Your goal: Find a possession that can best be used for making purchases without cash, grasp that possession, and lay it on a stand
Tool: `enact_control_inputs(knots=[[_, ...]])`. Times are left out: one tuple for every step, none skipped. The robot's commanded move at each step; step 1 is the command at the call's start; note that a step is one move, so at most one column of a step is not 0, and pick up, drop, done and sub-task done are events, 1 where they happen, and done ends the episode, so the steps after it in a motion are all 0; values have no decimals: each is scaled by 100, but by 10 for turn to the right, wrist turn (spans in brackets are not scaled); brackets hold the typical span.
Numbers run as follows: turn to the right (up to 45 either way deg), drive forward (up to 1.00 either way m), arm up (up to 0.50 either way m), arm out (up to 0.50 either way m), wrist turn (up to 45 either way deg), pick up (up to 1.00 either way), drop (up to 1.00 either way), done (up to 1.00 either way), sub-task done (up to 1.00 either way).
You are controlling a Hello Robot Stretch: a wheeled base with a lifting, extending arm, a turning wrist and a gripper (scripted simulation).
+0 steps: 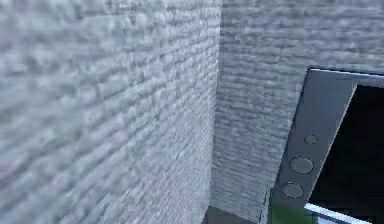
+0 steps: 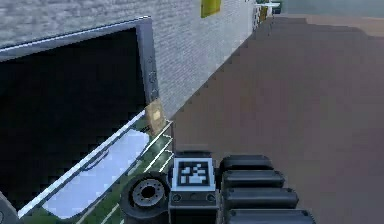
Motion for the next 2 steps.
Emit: enact_control_inputs(knots=[[450,0,0,0,0,0,0,0,0],[450,0,0,0,0,0,0,0,0]])
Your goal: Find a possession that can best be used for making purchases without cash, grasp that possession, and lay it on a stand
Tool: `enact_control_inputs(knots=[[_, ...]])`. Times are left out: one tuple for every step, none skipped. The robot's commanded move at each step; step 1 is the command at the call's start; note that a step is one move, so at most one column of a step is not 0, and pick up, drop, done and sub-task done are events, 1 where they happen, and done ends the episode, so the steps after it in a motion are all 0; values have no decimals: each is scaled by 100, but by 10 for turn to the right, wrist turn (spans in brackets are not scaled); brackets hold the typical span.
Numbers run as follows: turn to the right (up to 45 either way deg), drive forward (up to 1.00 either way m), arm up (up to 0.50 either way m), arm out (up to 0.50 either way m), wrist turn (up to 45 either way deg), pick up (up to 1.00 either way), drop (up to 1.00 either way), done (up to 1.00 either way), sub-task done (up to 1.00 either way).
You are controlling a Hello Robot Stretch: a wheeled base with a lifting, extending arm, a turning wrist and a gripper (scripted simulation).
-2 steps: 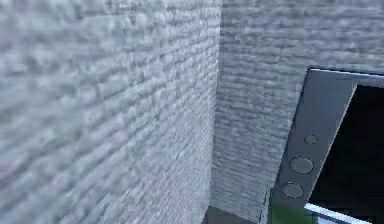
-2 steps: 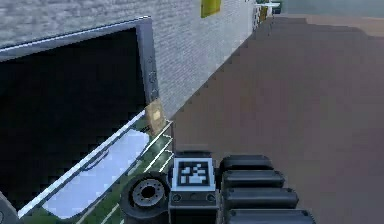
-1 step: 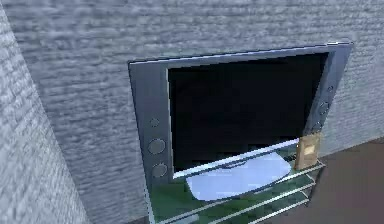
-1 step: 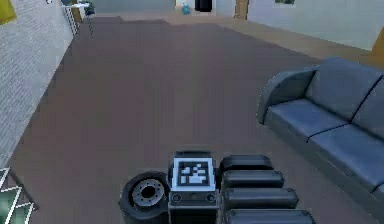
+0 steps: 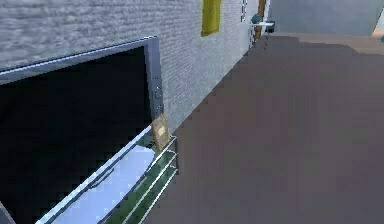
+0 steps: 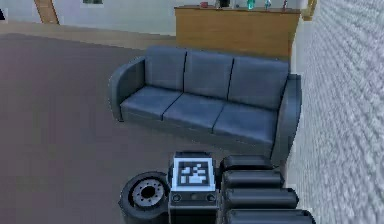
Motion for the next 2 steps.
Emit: enact_control_inputs(knots=[[210,0,0,0,0,0,0,0,0],[0,15,0,0,0,0,0,0,0]])
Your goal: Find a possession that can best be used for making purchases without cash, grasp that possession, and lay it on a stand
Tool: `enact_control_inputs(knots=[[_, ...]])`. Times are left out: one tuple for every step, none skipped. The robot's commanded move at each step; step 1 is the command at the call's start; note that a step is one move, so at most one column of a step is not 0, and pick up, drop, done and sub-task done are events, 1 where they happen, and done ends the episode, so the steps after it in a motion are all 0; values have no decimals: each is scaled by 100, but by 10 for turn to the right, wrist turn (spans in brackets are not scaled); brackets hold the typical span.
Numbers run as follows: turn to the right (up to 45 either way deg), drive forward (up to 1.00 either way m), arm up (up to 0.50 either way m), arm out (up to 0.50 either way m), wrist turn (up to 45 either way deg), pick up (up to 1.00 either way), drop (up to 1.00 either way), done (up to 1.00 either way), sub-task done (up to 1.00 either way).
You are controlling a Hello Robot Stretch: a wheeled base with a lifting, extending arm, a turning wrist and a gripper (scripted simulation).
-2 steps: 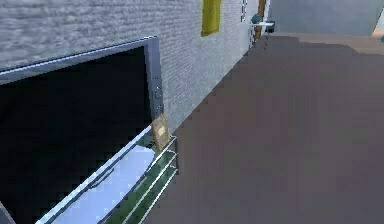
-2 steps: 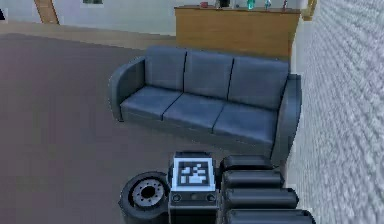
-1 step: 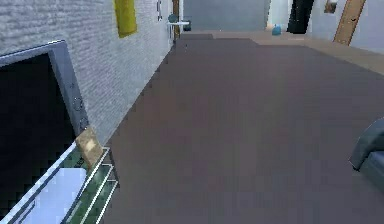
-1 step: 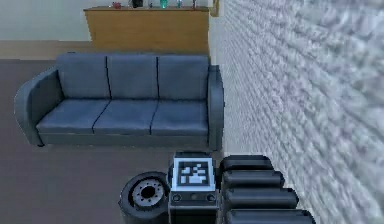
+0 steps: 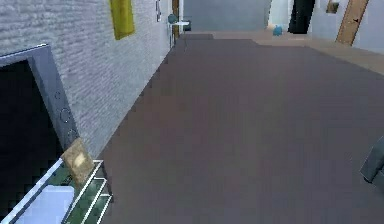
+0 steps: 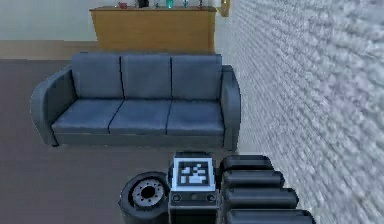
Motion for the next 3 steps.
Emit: enact_control_inputs(knots=[[-90,0,0,0,0,0,0,0,0],[0,30,0,0,0,0,0,0,0],[0,0,0,0,0,0,0,100,0]])
